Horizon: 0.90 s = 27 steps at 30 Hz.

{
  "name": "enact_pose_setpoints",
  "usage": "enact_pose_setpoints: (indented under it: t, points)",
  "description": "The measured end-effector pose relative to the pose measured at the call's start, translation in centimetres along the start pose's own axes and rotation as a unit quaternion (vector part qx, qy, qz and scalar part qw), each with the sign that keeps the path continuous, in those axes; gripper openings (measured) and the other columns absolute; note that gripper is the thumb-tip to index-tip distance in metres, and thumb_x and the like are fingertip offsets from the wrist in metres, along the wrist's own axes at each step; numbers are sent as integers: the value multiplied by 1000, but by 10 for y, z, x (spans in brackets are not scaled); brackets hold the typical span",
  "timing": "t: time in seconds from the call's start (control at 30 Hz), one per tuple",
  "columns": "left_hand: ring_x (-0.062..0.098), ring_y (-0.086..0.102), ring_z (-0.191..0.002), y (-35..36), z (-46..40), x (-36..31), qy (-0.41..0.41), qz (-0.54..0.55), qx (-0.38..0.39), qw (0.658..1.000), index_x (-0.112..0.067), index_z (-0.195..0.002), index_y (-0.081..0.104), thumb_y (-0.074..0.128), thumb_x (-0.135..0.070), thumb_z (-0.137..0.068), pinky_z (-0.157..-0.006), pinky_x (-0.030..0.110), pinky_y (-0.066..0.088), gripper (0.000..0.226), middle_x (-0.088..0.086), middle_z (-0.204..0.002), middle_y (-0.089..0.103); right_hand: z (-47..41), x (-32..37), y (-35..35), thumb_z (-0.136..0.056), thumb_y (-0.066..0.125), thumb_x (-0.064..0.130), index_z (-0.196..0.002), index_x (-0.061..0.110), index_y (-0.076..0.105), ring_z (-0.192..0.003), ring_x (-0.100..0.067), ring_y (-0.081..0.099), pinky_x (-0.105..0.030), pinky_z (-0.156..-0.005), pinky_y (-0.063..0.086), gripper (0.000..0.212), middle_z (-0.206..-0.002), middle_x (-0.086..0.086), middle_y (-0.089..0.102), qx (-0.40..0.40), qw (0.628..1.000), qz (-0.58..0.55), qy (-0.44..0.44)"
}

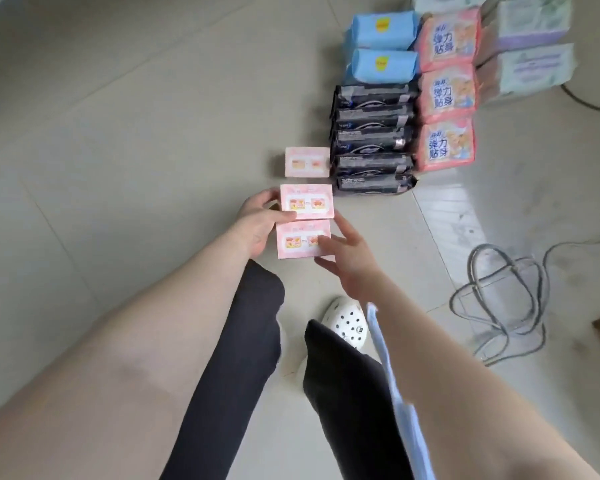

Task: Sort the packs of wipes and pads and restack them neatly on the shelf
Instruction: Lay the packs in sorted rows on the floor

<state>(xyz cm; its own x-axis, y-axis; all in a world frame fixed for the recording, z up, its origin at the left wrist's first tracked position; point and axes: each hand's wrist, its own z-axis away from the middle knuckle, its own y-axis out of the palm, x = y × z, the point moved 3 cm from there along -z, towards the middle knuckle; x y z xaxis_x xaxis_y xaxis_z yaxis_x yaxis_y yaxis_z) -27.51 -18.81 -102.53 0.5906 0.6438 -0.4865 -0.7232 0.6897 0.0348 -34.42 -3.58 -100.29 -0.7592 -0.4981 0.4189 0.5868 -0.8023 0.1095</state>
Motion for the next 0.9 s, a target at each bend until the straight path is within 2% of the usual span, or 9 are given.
enact_pose_setpoints:
  t: [0.2,0.3,0.37,0.43,0.5,0.57,0.63,0.73,0.9]
  points:
    - [25,64,-110,-5,-73,41,12,-25,11,1000,-23,-106,62,64,14,-76,-93,37,53,48,10,-117,67,-73,-39,-1,-91,46,-2,-138,39,47,-94,-17,63,-30,-85,53,62,-115,-7,65,-42,999,-15,-11]
    - [18,62,-113,-4,-87,52,33,-46,7,998,-16,-121,58,63,14,-78,-88,26,53,53,6,-121,66,-91,-51,1,-91,50,2,-137,38,49,-101,-21,58,-37,-96,50,59,-115,-6,54,-102,995,-17,-17]
    - [14,58,-117,-1,-91,56,42,-62,-14,997,-14,-138,46,62,13,-80,-92,25,49,66,2,-127,62,-95,-58,2,-91,56,8,-141,34,44,-107,-23,57,-35,-100,47,58,-116,-5,49,-152,988,-22,-12]
    - [9,56,-114,2,-90,55,51,-79,-48,994,-14,-144,38,59,12,-84,-95,23,45,69,-2,-126,59,-94,-64,4,-90,63,16,-144,27,38,-111,-25,58,-31,-91,45,60,-121,-6,48,-191,981,-43,11]
    - [8,55,-110,4,-89,53,60,-103,-66,991,-13,-142,40,58,9,-86,-95,22,44,63,-1,-124,59,-93,-70,8,-87,68,22,-144,22,35,-108,-27,61,-32,-85,44,66,-126,-6,51,-213,973,-75,57]
    - [11,57,-109,4,-90,53,58,-130,-67,988,-12,-138,46,59,4,-87,-97,25,46,55,1,-124,62,-93,-74,13,-86,70,21,-141,18,38,-87,-22,65,-31,-83,50,64,-125,-6,56,-209,964,-130,105]
    - [12,59,-108,3,-92,54,52,-150,-64,985,-13,-134,51,61,-3,-89,-96,26,46,47,0,-123,63,-96,-73,18,-87,70,15,-136,10,45,-73,-18,68,-24,-71,57,55,-121,-10,63,-198,954,-188,122]
    - [15,62,-107,3,-97,51,52,-156,-56,985,-12,-127,56,61,-8,-90,-91,26,48,38,0,-119,65,-100,-68,21,-88,68,8,-124,3,57,-80,-24,72,-19,-54,57,38,-110,-14,70,-201,945,-234,112]
    - [17,64,-107,3,-101,45,45,-176,-54,982,-15,-125,57,63,-10,-89,-94,34,52,37,-1,-119,66,-101,-61,29,-91,65,10,-119,2,59,-72,-20,72,-18,-51,55,29,-107,-13,72,-197,934,-275,116]
